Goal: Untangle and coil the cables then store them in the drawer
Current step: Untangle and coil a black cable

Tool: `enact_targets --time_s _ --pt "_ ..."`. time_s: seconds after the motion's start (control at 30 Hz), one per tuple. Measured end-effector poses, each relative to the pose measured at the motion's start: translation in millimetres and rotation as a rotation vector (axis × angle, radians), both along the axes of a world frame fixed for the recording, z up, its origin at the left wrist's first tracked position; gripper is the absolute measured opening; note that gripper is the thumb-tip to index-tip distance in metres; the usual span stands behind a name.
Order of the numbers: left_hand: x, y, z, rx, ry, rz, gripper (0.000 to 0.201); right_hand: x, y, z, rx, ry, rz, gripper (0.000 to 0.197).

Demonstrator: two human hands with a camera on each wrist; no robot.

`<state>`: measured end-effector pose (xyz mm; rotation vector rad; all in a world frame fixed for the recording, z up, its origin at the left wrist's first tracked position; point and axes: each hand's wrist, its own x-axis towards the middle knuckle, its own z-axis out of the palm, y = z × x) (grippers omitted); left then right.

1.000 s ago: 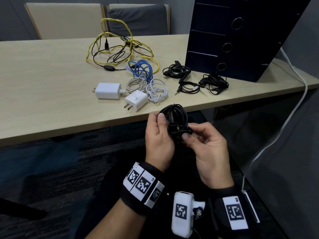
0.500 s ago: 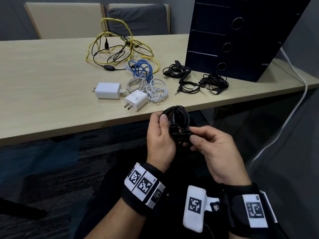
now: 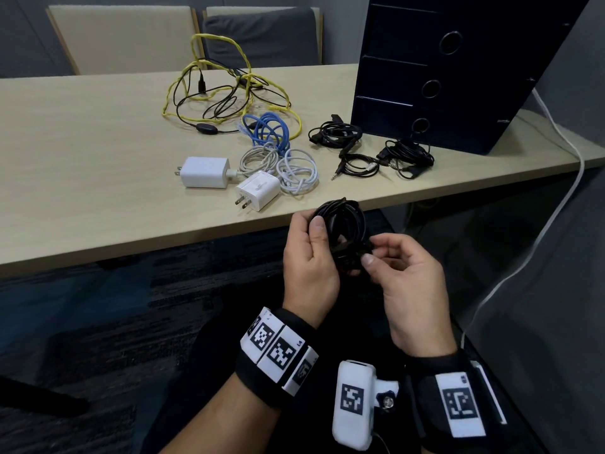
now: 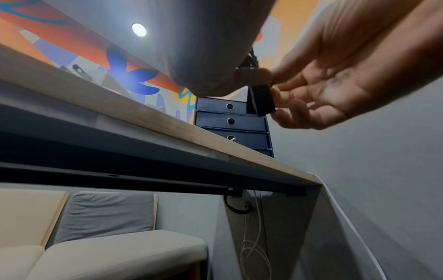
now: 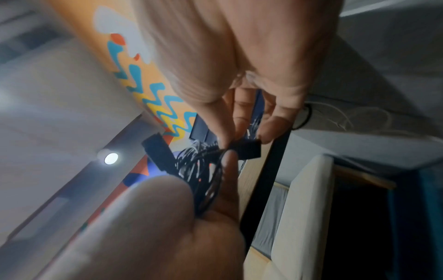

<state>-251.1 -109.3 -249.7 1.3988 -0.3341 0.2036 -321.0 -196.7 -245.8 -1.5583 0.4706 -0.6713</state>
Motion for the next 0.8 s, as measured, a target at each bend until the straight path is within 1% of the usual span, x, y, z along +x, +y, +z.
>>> enact_targets --time_s 0.07,0.27,0.33,0.4,0.47,0.53,0.63,0.7,0.8 --pt "0.4 0.5 0.8 0.008 -0.027 0.019 0.019 0.2 0.7 0.4 -0.029 0.005 -0.011 0.027" --pt "2.7 3.2 -2.9 0.015 -0.019 0.026 0.017 -4.1 1.3 2.3 0.043 -0.025 0.056 0.01" --pt "2.9 4.9 -4.0 0.014 -0.018 -0.014 0.018 -4.4 -0.1 4.0 -0.012 -0.011 0.04 0.008" --pt "4.0 6.7 -4.8 0.014 -0.006 -0.083 0.016 -3.8 -3.5 6.6 -0.071 -0.006 0.014 0.014" --pt "3.8 8.8 -4.0 0.028 0.015 -0.181 0.019 -3.0 -7.7 10.2 -0.093 0.012 0.049 0.018" --pt "3.5 11.1 -2.6 0.035 0.054 -0.261 0.021 -2.3 -11.5 13.4 -0.061 0.034 0.118 0.009" --pt "3.3 15.6 2.4 -0.002 0.152 -0.342 0.024 -0.1 -17.4 14.2 -0.024 0.06 0.176 0.014" --pt "3.5 18.9 6.3 -0.004 0.205 -0.384 0.027 1.8 -18.9 15.1 -0.005 0.073 0.177 0.013" --pt "4.1 22.2 14.1 -0.009 0.282 -0.428 0.031 4.7 -20.0 16.6 0.087 0.065 0.18 0.011"
